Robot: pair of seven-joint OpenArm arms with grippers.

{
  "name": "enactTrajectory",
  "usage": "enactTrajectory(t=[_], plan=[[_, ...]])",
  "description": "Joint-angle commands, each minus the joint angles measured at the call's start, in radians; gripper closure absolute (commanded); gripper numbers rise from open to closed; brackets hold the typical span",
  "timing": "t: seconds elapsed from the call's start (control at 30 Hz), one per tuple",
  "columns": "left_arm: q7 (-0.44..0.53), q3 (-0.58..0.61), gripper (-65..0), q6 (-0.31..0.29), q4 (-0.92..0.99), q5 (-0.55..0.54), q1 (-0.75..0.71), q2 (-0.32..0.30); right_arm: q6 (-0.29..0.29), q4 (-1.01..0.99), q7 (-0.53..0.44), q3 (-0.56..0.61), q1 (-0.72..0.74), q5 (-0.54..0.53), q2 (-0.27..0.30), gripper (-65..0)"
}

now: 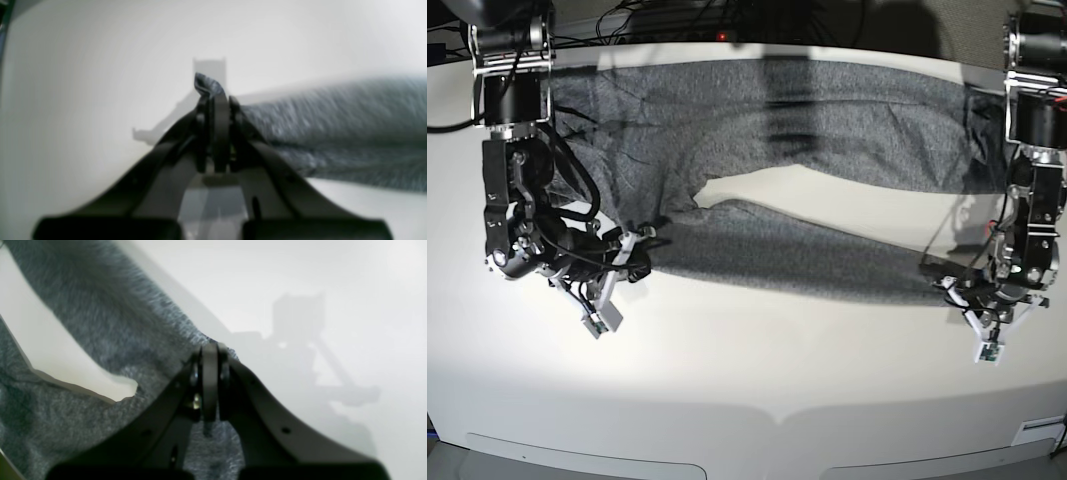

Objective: Fold the T-shirt properly
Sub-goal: 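Lift the folded edge with both grippers and pull it across the shirt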

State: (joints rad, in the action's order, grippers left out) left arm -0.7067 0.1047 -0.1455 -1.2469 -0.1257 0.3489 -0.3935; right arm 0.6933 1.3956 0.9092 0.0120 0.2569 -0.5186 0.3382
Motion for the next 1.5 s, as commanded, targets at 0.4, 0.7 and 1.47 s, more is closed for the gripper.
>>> enactTrajectory(t=[0.4, 0.7, 1.47], plan=[[-0.018, -0.005, 0.0, 0.056, -0.024, -0.112, 0.109, -0.092, 0.005, 0.120, 0.065, -0.006, 0.126, -0.032, 0.011, 0.0], [-0.111, -0.005, 0.0, 0.043, -0.025, -0.161, 0.100, -0.095, 0.005, 0.121, 0.176, -0.006, 0.130, -0.163, 0.011, 0.0], [-0.116, -0.005, 0.0, 0.037, -0.025, -0.198, 0.097, -0.094, 0.005, -0.360, -0.254, 0.039, 0.128, 0.233, -0.097, -21.0]])
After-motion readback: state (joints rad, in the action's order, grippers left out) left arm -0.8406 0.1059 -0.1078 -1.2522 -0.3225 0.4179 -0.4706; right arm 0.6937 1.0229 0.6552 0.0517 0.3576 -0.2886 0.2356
